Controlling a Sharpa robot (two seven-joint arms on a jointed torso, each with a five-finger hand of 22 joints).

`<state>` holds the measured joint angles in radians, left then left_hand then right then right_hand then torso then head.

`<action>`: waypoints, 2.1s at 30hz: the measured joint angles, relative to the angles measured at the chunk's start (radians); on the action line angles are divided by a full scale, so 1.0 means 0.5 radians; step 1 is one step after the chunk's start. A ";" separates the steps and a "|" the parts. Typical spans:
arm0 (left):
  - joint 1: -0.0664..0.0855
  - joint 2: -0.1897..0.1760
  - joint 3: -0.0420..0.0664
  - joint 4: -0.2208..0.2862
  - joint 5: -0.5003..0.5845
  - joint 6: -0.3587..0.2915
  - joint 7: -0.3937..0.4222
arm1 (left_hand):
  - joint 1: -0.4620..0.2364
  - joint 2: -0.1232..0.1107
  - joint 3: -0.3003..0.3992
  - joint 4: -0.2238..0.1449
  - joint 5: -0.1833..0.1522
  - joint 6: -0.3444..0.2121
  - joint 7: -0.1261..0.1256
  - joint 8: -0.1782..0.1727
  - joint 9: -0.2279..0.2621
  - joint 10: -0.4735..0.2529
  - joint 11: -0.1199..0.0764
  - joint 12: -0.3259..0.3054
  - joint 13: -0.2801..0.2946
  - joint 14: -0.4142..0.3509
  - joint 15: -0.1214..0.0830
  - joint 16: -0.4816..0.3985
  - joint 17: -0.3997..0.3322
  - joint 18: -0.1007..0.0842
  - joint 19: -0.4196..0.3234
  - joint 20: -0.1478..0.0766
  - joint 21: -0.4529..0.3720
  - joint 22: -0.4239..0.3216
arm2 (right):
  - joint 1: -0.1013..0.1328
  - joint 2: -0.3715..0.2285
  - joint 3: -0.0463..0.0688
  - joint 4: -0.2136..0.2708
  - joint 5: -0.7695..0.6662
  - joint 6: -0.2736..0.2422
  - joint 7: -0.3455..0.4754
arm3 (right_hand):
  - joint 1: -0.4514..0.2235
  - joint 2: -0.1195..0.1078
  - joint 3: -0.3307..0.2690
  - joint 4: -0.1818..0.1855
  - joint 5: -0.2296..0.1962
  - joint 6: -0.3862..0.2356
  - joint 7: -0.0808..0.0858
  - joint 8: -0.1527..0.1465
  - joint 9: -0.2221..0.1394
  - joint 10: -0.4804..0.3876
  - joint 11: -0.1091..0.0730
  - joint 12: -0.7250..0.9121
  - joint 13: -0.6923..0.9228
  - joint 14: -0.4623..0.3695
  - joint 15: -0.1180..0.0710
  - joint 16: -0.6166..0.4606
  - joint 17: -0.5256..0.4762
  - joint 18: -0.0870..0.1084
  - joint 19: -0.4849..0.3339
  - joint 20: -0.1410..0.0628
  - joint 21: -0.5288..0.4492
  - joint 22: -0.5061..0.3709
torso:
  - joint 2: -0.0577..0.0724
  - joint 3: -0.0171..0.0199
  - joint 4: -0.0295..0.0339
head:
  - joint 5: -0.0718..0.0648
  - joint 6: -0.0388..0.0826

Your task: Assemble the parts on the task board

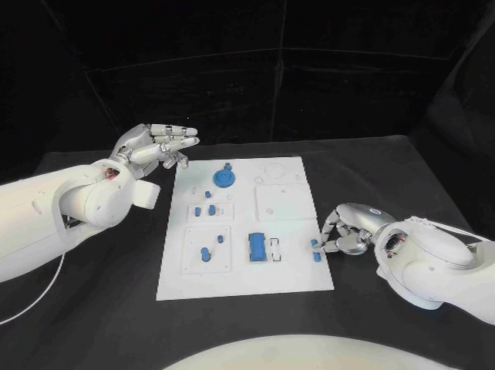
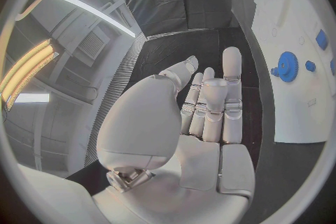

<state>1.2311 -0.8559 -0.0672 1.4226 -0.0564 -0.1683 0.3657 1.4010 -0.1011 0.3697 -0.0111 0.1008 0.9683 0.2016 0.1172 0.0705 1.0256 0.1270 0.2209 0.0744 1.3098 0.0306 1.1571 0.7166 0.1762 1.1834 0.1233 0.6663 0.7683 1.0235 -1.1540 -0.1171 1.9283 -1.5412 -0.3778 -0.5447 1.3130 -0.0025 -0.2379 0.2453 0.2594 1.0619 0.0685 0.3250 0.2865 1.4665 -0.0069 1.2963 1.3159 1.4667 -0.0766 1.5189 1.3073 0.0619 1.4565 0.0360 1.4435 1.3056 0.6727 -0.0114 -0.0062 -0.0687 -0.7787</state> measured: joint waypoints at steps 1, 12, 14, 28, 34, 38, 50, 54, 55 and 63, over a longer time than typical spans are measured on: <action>0.000 0.000 0.000 -0.001 0.000 0.000 0.000 | 0.000 0.000 0.000 0.000 0.000 0.000 0.000 0.000 0.000 0.000 0.000 0.000 0.000 0.000 0.000 0.000 0.000 0.000 0.000 0.000 0.000 0.000 | 0.000 0.003 0.000 -0.003 -0.004 0.013 -0.003 | 0.000 0.000 0.000 0.000 0.000 0.000 0.000 0.000 0.000 0.000 0.000 0.000 0.000 0.000 0.000 0.000 0.000 0.000 0.000 0.000 0.000 0.000 | 0.000 -0.0004 0.000 | 0.001 -0.001; 0.000 0.003 -0.001 -0.007 0.000 0.001 0.000 | 0.000 0.000 0.000 0.000 0.000 0.000 0.000 0.000 0.000 0.000 0.000 0.000 0.000 0.000 0.000 0.000 0.000 0.000 0.000 0.000 0.000 0.000 | -0.001 0.076 0.000 -0.051 -0.027 0.088 -0.019 | 0.000 0.000 0.000 0.000 -0.008 0.014 -0.014 0.000 0.006 0.000 0.000 0.000 0.000 0.000 0.000 0.000 0.002 0.000 0.000 0.000 0.000 0.000 | 0.000 -0.0021 0.001 | -0.007 -0.008; 0.000 0.003 -0.001 -0.008 0.000 0.001 0.000 | 0.000 0.000 0.000 0.000 0.000 0.000 0.000 0.000 0.000 0.000 0.000 0.000 0.000 0.000 0.000 0.000 0.000 0.000 0.000 0.000 0.000 0.000 | -0.002 0.091 0.000 -0.059 -0.031 0.095 -0.021 | 0.017 -0.004 0.002 -0.018 -0.008 0.021 -0.009 -0.009 0.011 0.000 0.000 0.001 0.000 0.000 0.000 0.000 0.001 0.000 0.000 0.000 0.000 0.000 | 0.000 -0.0023 0.002 | -0.008 -0.009; -0.001 -0.003 -0.001 -0.009 0.000 0.003 -0.002 | 0.000 0.000 0.000 0.000 0.000 0.000 0.000 0.000 0.000 0.000 0.000 0.000 0.000 0.000 0.000 0.000 0.000 0.000 0.000 0.000 0.000 0.000 | -0.018 0.164 0.017 -0.076 -0.156 0.203 -0.016 | 0.197 -0.005 0.033 -0.138 -0.009 0.055 -0.016 -0.030 0.036 0.000 -0.015 0.002 0.110 0.004 0.003 0.000 0.001 0.000 0.000 0.000 0.000 -0.005 | 0.001 -0.0046 0.003 | -0.001 -0.025; -0.001 -0.008 -0.002 -0.008 0.000 0.003 -0.003 | 0.000 0.000 0.000 0.000 0.000 0.000 0.000 0.000 0.000 0.000 0.000 0.000 0.000 0.000 0.000 0.000 0.000 0.000 0.000 0.000 0.000 0.000 | -0.016 0.190 0.022 -0.084 -0.263 0.258 -0.012 | 0.241 -0.023 0.073 -0.189 -0.051 0.062 -0.016 -0.034 0.036 0.000 -0.015 -0.008 0.148 0.004 0.003 0.000 0.001 0.000 0.000 0.000 0.000 -0.006 | 0.000 -0.0048 0.005 | 0.007 -0.027; -0.001 -0.009 -0.002 -0.008 0.000 0.003 -0.004 | 0.000 0.000 0.000 0.000 0.000 0.000 0.000 0.000 0.000 0.000 0.000 0.000 0.000 0.000 0.000 0.000 0.000 0.000 0.000 0.000 0.000 0.000 | -0.016 0.194 0.023 -0.072 -0.303 0.273 -0.008 | 0.252 -0.034 0.138 -0.239 0.079 0.063 -0.016 -0.095 0.026 0.000 -0.016 -0.012 0.148 -0.004 -0.005 0.000 0.001 0.000 0.001 -0.001 0.000 -0.005 | 0.000 -0.0040 0.005 | 0.013 -0.027; -0.001 -0.010 -0.002 -0.007 0.000 0.004 -0.005 | 0.000 0.000 0.000 0.000 0.000 0.000 0.000 0.000 0.002 0.000 0.000 0.008 0.000 0.000 0.000 0.000 -0.003 0.000 0.000 0.000 0.000 -0.002 | -0.038 0.148 0.003 0.014 -0.211 0.124 -0.039 | 0.251 -0.033 0.392 -0.214 0.423 0.054 -0.016 -0.159 0.012 -0.007 -0.022 -0.026 0.148 -0.007 -0.008 0.000 0.001 0.000 0.008 -0.008 0.000 0.005 | -0.001 -0.0042 0.001 | 0.019 -0.027; -0.001 -0.010 -0.002 -0.007 0.000 0.004 -0.005 | 0.000 0.000 0.000 0.000 0.000 0.000 0.000 0.000 0.002 0.000 0.000 0.008 0.000 0.000 0.000 0.000 -0.002 0.000 0.000 0.000 0.000 -0.002 | -0.040 0.151 0.001 0.044 -0.119 0.034 -0.053 | 0.240 -0.022 0.464 -0.167 0.427 0.059 -0.021 -0.171 0.022 -0.008 -0.022 -0.027 0.148 -0.007 -0.008 0.000 0.001 0.000 0.008 -0.008 0.000 0.005 | -0.001 -0.0044 0.002 | 0.021 -0.026; -0.001 -0.011 -0.002 -0.007 0.000 0.004 -0.005 | 0.000 0.000 0.000 0.000 0.000 0.000 0.000 0.000 0.002 0.000 0.000 0.008 0.000 0.000 0.000 0.000 -0.003 0.000 0.000 0.000 0.000 -0.002 | -0.040 0.154 0.001 0.050 -0.095 0.007 -0.056 | 0.237 -0.019 0.478 -0.152 0.397 0.060 -0.019 -0.174 0.022 -0.008 -0.022 -0.027 0.148 -0.007 -0.008 0.000 0.001 0.000 0.008 -0.008 0.000 0.005 | -0.001 -0.0044 0.003 | 0.024 -0.026; -0.001 -0.012 -0.002 -0.005 0.000 0.004 -0.006 | 0.000 0.000 0.000 0.000 0.000 0.000 0.000 0.000 0.002 0.000 0.000 0.008 0.000 0.000 0.000 0.000 -0.002 0.000 0.000 0.000 0.000 -0.001 | -0.040 0.189 0.002 0.072 0.010 -0.159 -0.068 | 0.051 -0.053 0.411 0.005 0.141 0.119 -0.035 -0.167 0.058 -0.007 -0.022 -0.007 0.026 -0.011 -0.013 0.007 0.001 0.000 0.008 -0.008 0.000 0.005 | -0.001 -0.0044 0.002 | 0.035 -0.028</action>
<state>1.2306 -0.8617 -0.0681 1.4203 -0.0564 -0.1663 0.3625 1.4010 -0.1010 0.3698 -0.0111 0.1008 0.9683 0.2016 0.1172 0.0714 1.0256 0.1270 0.2247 0.0744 1.3098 0.0306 1.1571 0.7154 0.1762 1.1834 0.1233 0.6663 0.7675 1.0037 -1.0596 -0.1159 1.9643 -1.5361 -0.4575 -0.5788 1.3382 -0.0292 -0.0327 0.2480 0.3298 1.1214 0.0509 0.2415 0.3156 1.4629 -0.0181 1.2930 1.3291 1.4612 -0.0831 1.5226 1.3075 0.0619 1.4604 0.0321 1.4435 1.3079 0.6724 -0.0136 -0.0050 -0.0514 -0.7925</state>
